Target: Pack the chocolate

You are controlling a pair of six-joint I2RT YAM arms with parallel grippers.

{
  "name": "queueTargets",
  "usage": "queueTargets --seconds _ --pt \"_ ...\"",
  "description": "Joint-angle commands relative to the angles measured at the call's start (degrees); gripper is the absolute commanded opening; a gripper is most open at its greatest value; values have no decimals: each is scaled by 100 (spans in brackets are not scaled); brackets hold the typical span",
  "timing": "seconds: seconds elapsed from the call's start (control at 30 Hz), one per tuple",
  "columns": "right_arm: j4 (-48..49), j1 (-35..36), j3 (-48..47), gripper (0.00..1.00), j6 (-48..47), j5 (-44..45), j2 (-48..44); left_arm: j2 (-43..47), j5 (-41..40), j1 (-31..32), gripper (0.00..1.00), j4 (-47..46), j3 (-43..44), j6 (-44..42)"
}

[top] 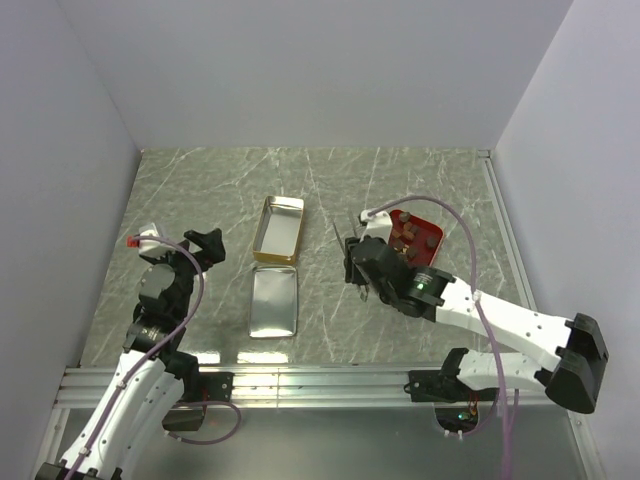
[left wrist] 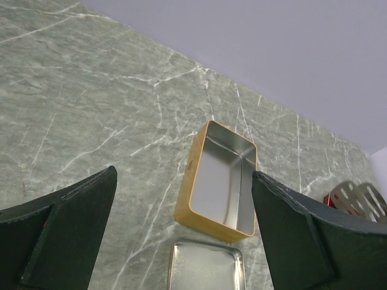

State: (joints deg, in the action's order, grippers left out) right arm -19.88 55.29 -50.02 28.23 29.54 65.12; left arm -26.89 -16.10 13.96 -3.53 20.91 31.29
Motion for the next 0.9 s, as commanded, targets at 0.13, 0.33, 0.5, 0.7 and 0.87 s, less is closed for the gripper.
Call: queueTargets --seconds 0.13,0.33,0.5,0.7,0.87 --pt "-2237 439 -96 51 1368 456 -456 -123 388 11 99 -16 80 -9" --pt "-3267 430 -131 51 1957 579 -579 -176 414 11 99 -7 80 -17" --pt "-3321 439 36 51 2064 588 -711 -176 458 11 99 -16 80 -9" --pt "-3040 325 273 51 1950 676 -738 -141 467 11 99 -16 71 18" --pt "-2460 27 554 51 1555 430 -896 -167 458 11 99 -25 71 26"
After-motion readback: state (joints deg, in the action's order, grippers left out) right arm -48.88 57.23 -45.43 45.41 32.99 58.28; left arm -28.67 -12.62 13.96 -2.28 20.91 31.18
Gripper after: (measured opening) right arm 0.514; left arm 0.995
